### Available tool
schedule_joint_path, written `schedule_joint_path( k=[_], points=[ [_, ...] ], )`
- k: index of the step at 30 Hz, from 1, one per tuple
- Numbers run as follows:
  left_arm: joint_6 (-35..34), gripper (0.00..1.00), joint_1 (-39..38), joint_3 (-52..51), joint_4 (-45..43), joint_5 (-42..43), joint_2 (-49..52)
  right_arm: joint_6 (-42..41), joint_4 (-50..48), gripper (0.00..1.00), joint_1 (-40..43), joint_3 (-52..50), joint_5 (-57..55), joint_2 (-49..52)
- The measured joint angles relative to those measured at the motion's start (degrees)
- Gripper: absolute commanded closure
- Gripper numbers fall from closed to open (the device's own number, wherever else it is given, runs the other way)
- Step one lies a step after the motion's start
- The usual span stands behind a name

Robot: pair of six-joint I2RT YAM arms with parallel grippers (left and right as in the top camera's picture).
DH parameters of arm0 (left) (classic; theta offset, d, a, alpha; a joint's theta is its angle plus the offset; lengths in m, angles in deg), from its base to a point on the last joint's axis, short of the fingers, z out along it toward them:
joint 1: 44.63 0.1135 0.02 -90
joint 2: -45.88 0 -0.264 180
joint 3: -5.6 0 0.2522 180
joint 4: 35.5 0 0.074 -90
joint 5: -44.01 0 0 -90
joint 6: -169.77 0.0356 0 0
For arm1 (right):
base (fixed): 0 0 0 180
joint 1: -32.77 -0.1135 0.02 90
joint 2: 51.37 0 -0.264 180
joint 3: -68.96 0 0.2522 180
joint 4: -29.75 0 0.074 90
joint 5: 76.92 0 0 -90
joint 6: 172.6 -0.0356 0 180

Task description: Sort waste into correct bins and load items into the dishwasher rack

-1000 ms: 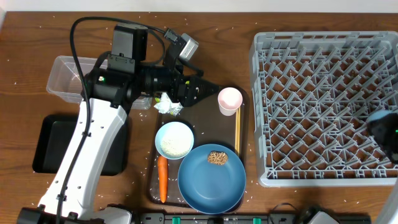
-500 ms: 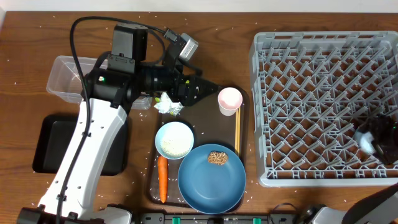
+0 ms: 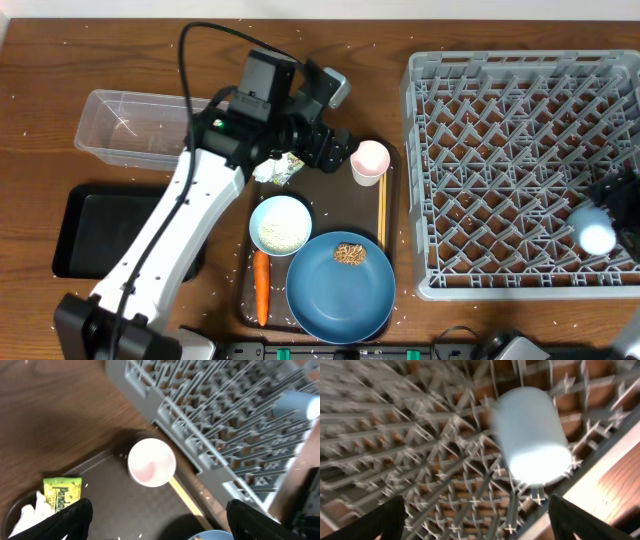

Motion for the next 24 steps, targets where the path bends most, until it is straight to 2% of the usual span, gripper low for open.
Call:
schedule_joint_path(
  k=[8, 14, 17, 24],
  points=[
    [0.0, 0.14, -0.15, -0.02, -0.07, -2.97, 0.61, 0.09, -0.59, 0.14, -0.02, 0.5, 1.53, -2.01],
    [-0.04, 0.17, -0.2, -0.02, -1.66, -4.09, 1.9, 4.42, -1.53, 0.13, -0.87, 0.5, 12.83, -2.03],
    [-0.02, 0.18, -0.61, 0.0, -4.52, -5.99, 6.1, 6.12, -1.42, 0.13, -2.84, 0.5, 18.01, -2.73],
    [-2.93, 0.3, -3.34, 0.0, -11.02, -7.76, 18.75, 7.72, -0.94, 0.11, -8.41, 0.48, 22.36, -7.39]
  ],
)
